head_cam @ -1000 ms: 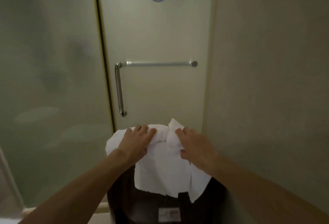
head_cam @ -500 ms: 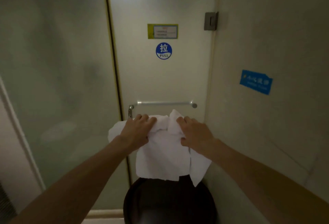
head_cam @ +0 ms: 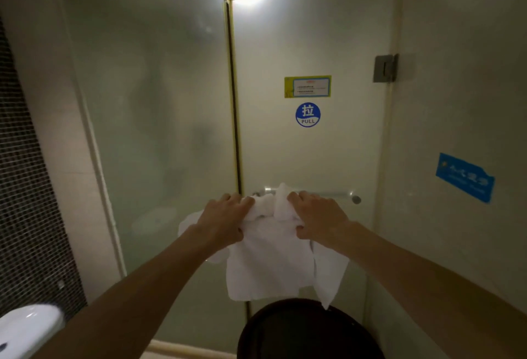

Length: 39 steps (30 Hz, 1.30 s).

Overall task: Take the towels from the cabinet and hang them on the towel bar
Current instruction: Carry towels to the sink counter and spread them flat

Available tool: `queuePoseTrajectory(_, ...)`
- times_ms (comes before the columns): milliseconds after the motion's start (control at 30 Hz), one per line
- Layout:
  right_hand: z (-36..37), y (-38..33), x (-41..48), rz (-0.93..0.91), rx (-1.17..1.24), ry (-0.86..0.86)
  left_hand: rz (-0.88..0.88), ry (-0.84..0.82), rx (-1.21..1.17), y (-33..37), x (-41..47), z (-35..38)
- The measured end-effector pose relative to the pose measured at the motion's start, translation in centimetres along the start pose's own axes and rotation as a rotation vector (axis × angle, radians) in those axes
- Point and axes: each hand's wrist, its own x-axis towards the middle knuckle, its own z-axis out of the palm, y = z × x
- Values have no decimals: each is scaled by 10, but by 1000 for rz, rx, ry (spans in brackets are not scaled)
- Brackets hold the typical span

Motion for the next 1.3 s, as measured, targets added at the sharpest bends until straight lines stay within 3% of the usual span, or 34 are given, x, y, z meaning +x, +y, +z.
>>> queuePoseTrajectory(667,40,-190,116,-453,153,-4,-378,-140,73,-176,-123,23)
queuePoseTrajectory(867,63,-223,147,-550,230,-2,-475,-181,76,-203,-142,33)
queuePoseTrajectory(1300,86,-318,215,-1066,423,63,-931,-250,146,-218,-203,33)
